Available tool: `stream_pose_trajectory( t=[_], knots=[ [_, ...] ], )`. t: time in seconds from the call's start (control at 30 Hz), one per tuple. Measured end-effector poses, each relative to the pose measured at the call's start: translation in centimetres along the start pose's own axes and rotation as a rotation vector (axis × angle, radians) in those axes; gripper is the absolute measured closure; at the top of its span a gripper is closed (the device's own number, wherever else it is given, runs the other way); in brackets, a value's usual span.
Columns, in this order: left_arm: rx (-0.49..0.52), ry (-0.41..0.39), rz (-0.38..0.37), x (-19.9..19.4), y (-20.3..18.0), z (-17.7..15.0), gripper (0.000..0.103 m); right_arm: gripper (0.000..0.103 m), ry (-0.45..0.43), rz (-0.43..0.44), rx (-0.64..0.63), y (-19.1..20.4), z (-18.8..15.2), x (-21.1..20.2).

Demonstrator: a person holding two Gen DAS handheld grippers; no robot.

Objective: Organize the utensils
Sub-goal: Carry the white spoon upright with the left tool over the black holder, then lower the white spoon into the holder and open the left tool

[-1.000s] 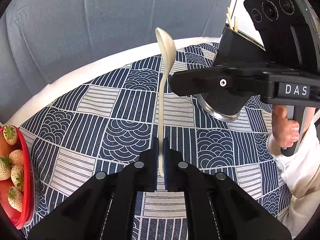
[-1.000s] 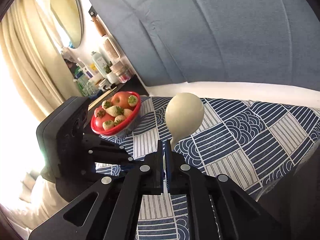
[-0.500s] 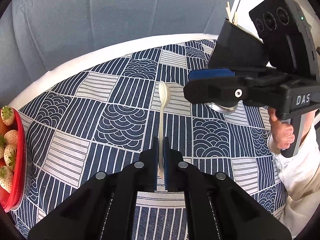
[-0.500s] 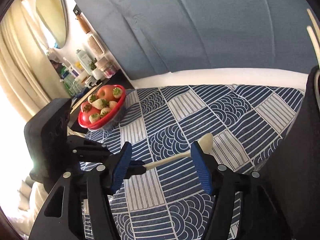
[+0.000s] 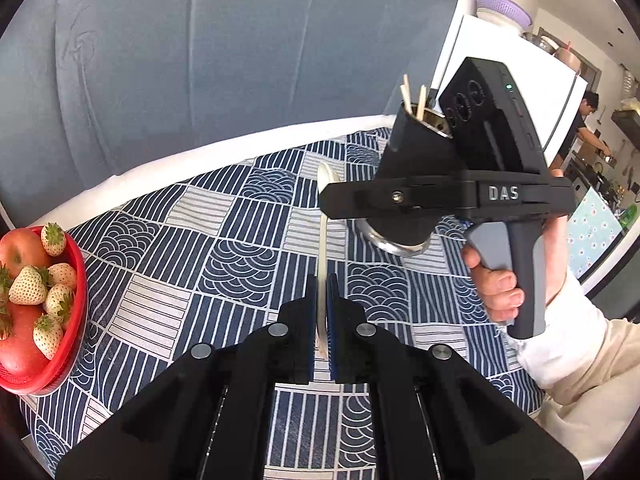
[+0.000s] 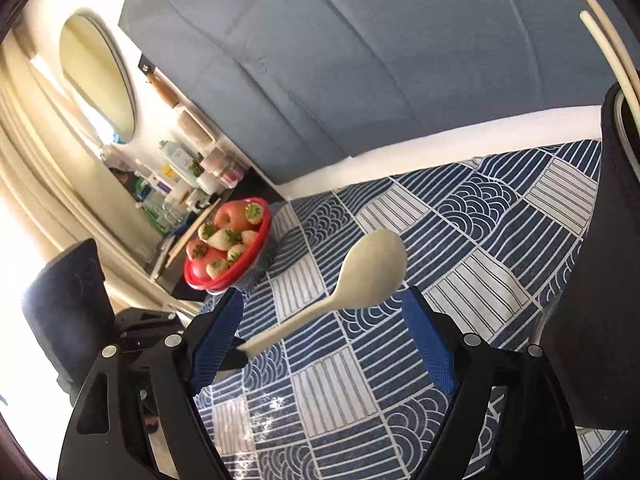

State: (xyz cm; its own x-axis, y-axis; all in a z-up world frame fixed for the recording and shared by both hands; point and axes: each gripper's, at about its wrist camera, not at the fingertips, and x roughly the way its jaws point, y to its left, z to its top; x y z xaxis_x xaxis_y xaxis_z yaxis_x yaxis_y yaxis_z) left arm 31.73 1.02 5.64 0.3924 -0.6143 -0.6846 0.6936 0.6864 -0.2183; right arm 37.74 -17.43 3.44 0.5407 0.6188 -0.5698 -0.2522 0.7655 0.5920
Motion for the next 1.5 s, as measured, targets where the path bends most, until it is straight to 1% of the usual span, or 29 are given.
stream_pose_trajectory(
  t=[0.07, 0.1, 0.13, 0.17, 0.2, 0.3, 0.37, 0.5, 0.77, 0.97, 1.2, 1.4, 1.5],
  knots=[
    [0.022, -0.02, -0.009, -0.9, -0.8, 0.1, 0.098, 0.026, -0.007, 0.006, 0.017, 0.4, 0.2, -0.1],
    [0.032, -0.023, -0.004, -1.2, -1.0, 0.2, 0.098, 0.032, -0.024, 0.01, 0.024, 0.6, 0.2, -0.4],
    [0.043, -0.023, 0.009, -1.6, -1.3, 0.3, 0.098, 0.05, -0.043, -0.002, 0.018, 0.8, 0.3, -0.8],
    [0.051, -0.026, 0.013, -1.8, -1.5, 0.3, 0.098, 0.059, -0.055, -0.031, 0.004, 1.0, 0.4, -1.2],
    [0.056, -0.025, 0.008, -2.1, -1.8, 0.4, 0.098, 0.061, -0.058, -0.023, 0.002, 1.0, 0.6, -1.6],
    [0.074, -0.031, 0.004, -2.3, -2.4, 0.7, 0.097, 0.067, -0.082, 0.055, 0.043, 0.3, 0.9, -3.0],
    [0.086, -0.027, 0.01, -2.3, -2.9, 1.1, 0.097, 0.068, -0.093, 0.069, 0.048, 0.1, 1.1, -3.7],
    [0.123, -0.023, 0.011, -2.2, -4.2, 2.1, 0.097, 0.068, -0.133, 0.056, 0.019, 0.3, 1.3, -5.5],
    [0.224, -0.042, 0.027, -2.2, -7.8, 6.1, 0.097, 0.068, -0.218, 0.077, 0.011, -0.8, 3.2, -10.8],
    [0.298, -0.037, 0.034, -1.7, -10.3, 9.0, 0.097, 0.068, -0.294, 0.055, -0.051, -0.8, 4.7, -15.2],
    [0.352, -0.018, 0.018, 0.5, -12.7, 11.9, 0.097, 0.068, -0.355, 0.009, -0.085, -2.3, 6.1, -19.2],
    [0.347, 0.013, -0.006, 4.0, -13.6, 14.0, 0.097, 0.067, -0.368, -0.061, -0.105, -4.5, 7.3, -21.3],
    [0.336, 0.033, -0.018, 5.9, -13.8, 15.0, 0.097, 0.067, -0.373, -0.076, -0.108, -5.9, 8.1, -22.2]
  ],
)
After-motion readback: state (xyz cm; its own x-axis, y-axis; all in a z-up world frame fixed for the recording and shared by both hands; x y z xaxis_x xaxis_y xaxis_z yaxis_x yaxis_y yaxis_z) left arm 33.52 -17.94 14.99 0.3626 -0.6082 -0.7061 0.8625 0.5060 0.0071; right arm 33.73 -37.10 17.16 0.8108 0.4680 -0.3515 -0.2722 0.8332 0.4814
